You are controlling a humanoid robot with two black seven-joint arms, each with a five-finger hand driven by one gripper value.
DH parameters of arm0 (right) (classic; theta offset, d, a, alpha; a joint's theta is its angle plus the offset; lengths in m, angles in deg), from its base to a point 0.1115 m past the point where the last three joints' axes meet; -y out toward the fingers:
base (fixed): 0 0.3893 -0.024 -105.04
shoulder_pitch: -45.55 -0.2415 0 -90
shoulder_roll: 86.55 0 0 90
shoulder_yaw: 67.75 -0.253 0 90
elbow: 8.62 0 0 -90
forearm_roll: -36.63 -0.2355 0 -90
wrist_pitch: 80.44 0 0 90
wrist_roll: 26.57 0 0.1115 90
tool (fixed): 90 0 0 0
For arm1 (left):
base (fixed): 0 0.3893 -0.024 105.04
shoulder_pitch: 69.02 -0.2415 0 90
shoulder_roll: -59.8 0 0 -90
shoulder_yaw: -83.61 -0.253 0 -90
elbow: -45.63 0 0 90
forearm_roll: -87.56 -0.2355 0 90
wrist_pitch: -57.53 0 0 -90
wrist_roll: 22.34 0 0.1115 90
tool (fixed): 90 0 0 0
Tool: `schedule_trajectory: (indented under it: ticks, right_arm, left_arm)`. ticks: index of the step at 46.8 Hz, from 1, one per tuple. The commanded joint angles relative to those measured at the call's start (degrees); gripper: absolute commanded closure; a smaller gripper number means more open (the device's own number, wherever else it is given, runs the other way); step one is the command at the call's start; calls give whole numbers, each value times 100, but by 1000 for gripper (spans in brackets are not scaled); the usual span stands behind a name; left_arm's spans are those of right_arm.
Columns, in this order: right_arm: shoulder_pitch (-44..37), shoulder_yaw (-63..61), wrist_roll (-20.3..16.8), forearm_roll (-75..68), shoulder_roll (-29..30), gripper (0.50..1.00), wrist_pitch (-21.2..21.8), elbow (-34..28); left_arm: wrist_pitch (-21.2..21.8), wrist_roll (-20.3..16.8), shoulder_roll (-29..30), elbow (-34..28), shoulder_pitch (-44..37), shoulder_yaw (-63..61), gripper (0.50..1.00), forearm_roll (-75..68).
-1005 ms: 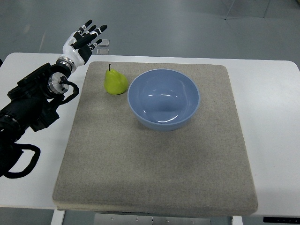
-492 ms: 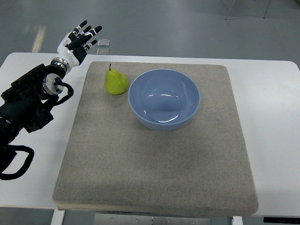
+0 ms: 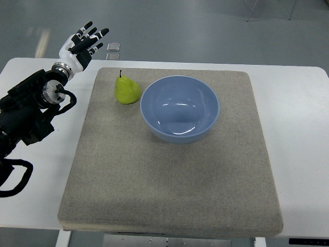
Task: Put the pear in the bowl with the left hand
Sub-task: 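Reach the left hand forward and down over the green pear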
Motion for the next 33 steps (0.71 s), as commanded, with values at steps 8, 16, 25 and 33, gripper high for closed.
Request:
schedule_trajectory:
  ticks: [8, 16, 25, 33]
  right_arm:
    - [0, 0, 0, -1, 0, 576, 0, 0]
    - [0, 0, 0, 8, 0, 574, 0, 0]
    - [0, 0, 0, -1, 0, 576, 0, 0]
    - [0, 0, 0, -1, 0, 574, 0, 0]
  left_arm:
    - [1, 0, 332, 553, 70, -444, 508, -176]
    - [1, 0, 578, 914, 70, -848, 510, -430]
    - [1, 0, 973, 1441, 70, -945, 510, -913]
    - [1, 0, 1193, 1723, 79, -945, 510, -1766]
